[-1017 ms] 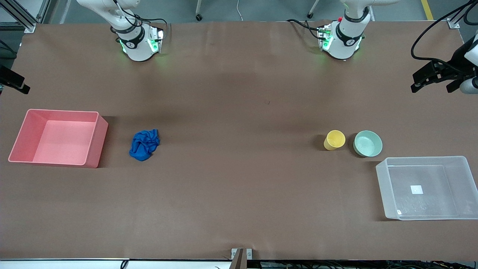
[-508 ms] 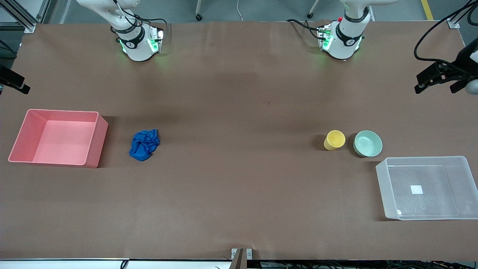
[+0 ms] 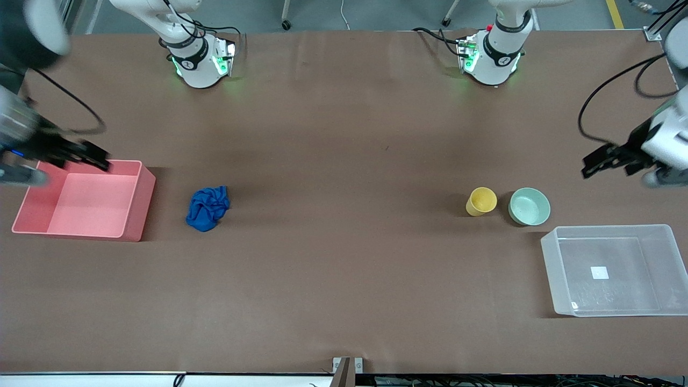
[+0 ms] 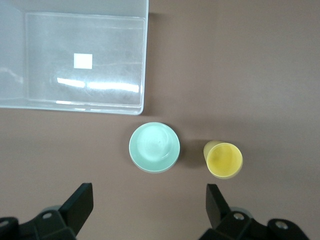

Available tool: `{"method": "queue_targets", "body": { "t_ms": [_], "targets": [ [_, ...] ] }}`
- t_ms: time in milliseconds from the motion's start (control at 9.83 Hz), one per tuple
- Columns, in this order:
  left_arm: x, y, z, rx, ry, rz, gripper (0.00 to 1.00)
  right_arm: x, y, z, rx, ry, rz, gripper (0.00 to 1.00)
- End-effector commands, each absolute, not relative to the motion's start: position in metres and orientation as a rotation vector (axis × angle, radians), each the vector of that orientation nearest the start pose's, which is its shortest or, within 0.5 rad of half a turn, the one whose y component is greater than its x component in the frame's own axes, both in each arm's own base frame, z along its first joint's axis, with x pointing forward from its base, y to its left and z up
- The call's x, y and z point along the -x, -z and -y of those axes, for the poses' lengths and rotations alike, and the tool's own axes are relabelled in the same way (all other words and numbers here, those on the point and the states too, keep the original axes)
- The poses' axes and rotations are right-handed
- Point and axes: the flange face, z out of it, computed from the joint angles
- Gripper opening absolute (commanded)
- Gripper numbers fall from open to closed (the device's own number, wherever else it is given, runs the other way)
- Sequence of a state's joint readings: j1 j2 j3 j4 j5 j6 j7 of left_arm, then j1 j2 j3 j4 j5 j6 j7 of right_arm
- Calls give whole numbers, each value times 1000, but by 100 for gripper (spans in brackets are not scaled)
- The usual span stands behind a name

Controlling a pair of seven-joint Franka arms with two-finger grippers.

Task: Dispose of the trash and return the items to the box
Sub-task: 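Reach the right gripper to the blue cloth while the left gripper reaches the bowl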

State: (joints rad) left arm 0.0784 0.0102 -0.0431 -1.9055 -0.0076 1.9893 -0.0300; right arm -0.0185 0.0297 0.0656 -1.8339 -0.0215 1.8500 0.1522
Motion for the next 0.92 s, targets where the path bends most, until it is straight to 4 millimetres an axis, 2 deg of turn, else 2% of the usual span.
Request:
{"method": "queue_targets", "body": {
  "t_ms": [0, 203, 305, 407, 610, 814],
  "targets": [
    [-558, -397, -32, 3145, 99, 130, 99, -544, -405, -47, 3154, 38, -175, 100],
    [-560, -330, -38, 3135, 80, 122, 98, -536, -307, -57, 3142, 56, -127, 100],
    [-560, -300, -55, 3116, 78, 127, 98, -538, -269, -60, 3132, 54, -120, 100],
    [-561, -276, -60, 3116, 76, 130, 98, -537, -240, -62, 3123, 64, -115, 100],
    [-562, -239, -61, 3122, 67, 131, 98, -531, -200, -68, 3105, 94, -125, 100],
    [-554, -216, -59, 3126, 55, 130, 98, -532, -182, -69, 3089, 146, -135, 97]
  ]
}}
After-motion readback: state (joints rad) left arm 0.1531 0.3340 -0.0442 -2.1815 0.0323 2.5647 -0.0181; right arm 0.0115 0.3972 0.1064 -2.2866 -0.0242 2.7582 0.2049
